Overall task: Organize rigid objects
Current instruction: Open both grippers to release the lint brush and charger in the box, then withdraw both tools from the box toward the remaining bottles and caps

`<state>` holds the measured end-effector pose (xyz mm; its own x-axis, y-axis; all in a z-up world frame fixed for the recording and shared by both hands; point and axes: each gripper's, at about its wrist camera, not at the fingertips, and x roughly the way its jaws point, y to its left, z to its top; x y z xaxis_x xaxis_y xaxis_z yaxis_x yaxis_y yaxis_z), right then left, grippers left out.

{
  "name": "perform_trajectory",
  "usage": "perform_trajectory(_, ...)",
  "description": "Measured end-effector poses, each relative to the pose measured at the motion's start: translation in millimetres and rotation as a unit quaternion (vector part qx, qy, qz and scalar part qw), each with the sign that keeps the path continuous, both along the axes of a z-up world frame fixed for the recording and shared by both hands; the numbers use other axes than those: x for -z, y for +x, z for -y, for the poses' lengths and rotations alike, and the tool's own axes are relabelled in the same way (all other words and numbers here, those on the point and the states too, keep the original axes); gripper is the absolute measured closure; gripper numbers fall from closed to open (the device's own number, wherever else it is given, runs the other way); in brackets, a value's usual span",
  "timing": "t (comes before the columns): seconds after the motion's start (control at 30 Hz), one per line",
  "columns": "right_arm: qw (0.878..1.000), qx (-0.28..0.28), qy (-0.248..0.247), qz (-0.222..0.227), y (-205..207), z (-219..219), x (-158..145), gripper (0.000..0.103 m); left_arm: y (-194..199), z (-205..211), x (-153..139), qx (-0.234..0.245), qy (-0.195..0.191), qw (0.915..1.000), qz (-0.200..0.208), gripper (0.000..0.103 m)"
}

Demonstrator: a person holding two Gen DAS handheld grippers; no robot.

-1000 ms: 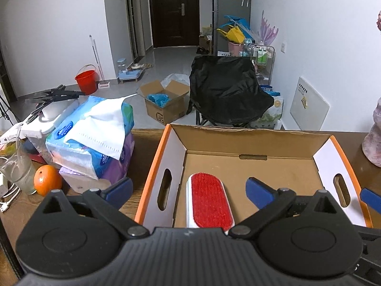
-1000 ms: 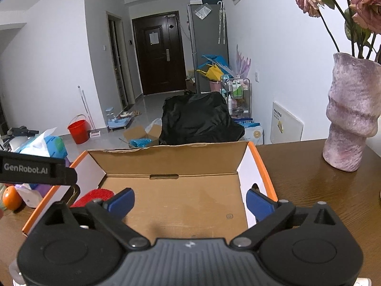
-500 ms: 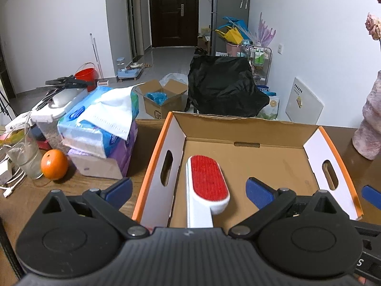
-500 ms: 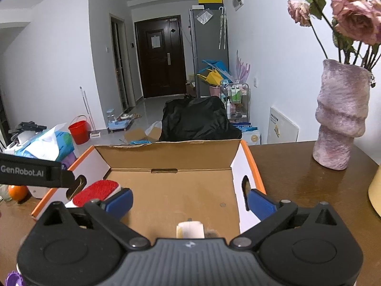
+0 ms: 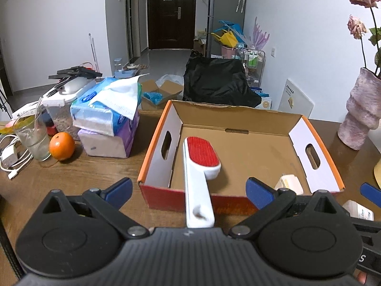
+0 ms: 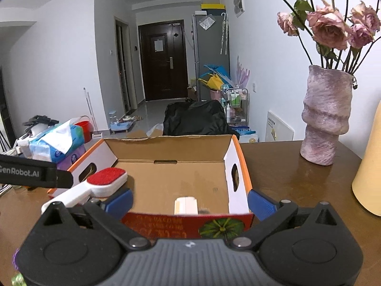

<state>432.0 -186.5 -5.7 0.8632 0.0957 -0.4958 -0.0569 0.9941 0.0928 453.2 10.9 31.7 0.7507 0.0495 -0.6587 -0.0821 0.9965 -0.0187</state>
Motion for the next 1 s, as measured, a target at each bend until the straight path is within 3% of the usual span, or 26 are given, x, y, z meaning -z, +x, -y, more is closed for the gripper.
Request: perform_trajectory(1.0,0.999,-0.03,-0.014,-0.001,-103,-12,2,0.0,-112,-11,1,-0.003,0.001,0.9996,0.029,0.0)
